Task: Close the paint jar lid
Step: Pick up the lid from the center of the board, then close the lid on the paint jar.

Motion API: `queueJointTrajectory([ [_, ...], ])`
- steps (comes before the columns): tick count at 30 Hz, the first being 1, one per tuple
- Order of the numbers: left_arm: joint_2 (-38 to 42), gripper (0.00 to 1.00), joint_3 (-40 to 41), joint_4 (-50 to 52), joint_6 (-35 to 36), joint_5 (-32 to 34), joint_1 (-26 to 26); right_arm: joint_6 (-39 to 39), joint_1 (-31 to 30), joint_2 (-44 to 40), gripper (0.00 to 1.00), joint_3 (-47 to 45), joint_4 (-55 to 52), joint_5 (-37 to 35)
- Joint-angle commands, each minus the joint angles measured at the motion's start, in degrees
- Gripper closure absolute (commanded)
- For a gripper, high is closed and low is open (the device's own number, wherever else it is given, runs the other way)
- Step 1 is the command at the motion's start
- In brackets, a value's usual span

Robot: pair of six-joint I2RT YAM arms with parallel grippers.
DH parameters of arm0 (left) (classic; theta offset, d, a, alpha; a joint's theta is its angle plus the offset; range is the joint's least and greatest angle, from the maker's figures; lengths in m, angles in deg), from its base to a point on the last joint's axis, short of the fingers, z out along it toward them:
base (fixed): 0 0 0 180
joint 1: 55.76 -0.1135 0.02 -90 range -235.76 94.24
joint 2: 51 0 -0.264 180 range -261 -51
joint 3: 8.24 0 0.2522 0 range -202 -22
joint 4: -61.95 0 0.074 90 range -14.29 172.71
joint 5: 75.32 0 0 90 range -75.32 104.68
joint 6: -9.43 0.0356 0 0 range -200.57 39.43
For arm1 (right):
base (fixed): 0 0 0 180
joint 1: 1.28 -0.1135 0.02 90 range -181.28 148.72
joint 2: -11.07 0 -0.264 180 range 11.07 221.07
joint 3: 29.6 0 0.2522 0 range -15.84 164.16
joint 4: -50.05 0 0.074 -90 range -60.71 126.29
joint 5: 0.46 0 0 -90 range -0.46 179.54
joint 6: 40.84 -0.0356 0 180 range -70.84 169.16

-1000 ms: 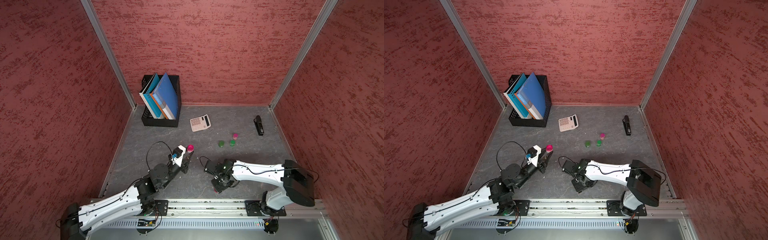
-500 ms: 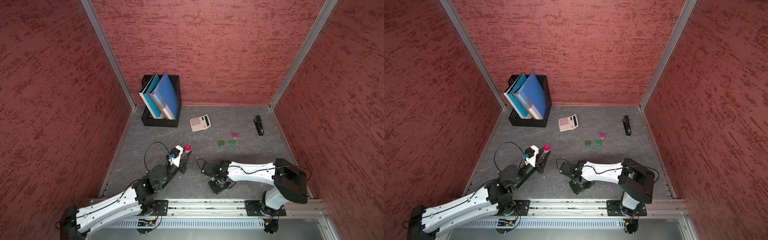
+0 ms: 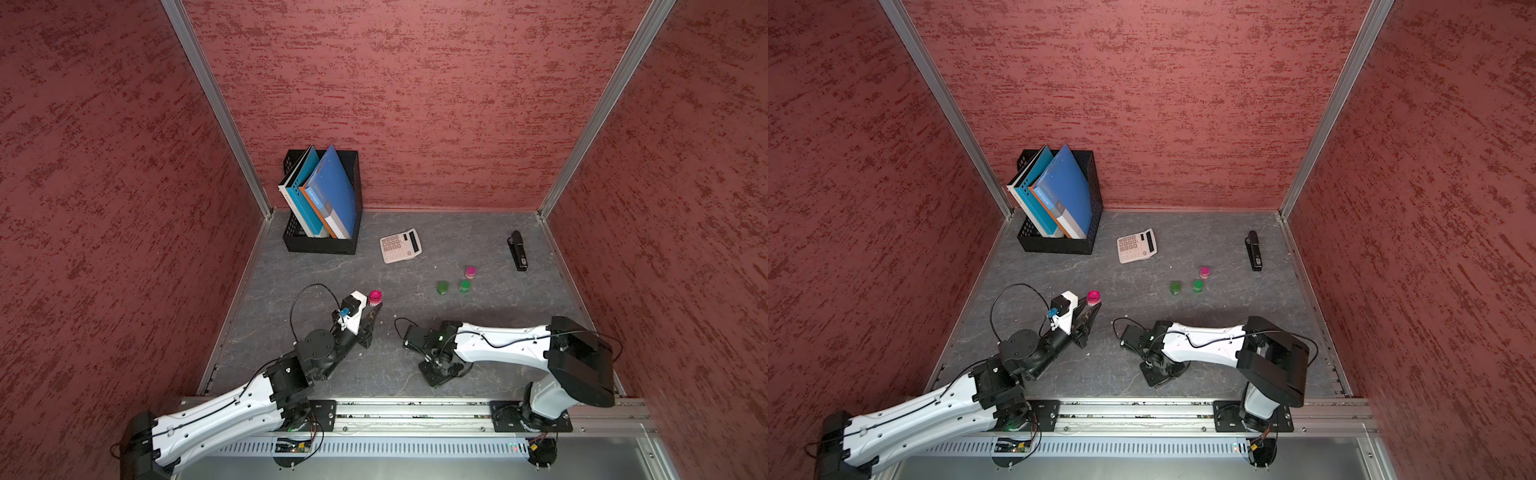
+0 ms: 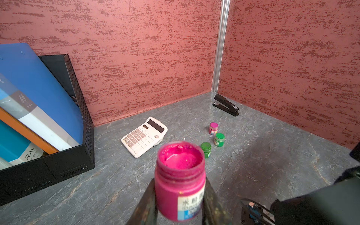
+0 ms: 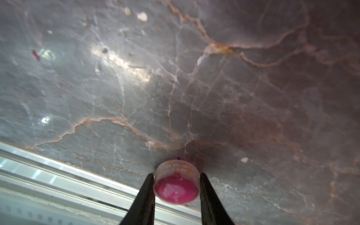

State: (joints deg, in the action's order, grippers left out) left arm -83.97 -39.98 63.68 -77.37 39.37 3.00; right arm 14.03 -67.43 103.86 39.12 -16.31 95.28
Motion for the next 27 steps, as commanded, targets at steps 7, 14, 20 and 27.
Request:
queueJointTrajectory([
  [7, -6.01, 0.75, 0.82, -7.26, 0.05, -6.08, -0.53, 5.25, 6.16, -8.32, 0.71, 25.61, -23.85, -1.67],
  [14, -10.17, 0.76, 0.26, -11.67, 0.32, -15.47, -0.70, 13.49, 13.10, -2.79, 0.69, 51.83, -39.75, 2.67],
  [20, -13.57, 0.76, -1.14, -10.62, 0.57, -19.10, -0.24, 17.47, 13.24, 5.15, 0.69, 65.23, -47.41, 4.81],
  [27, -16.88, 0.76, -2.67, -13.17, 1.54, -20.71, 0.56, 18.57, 13.24, 8.81, 0.69, 66.43, -47.70, 7.42],
])
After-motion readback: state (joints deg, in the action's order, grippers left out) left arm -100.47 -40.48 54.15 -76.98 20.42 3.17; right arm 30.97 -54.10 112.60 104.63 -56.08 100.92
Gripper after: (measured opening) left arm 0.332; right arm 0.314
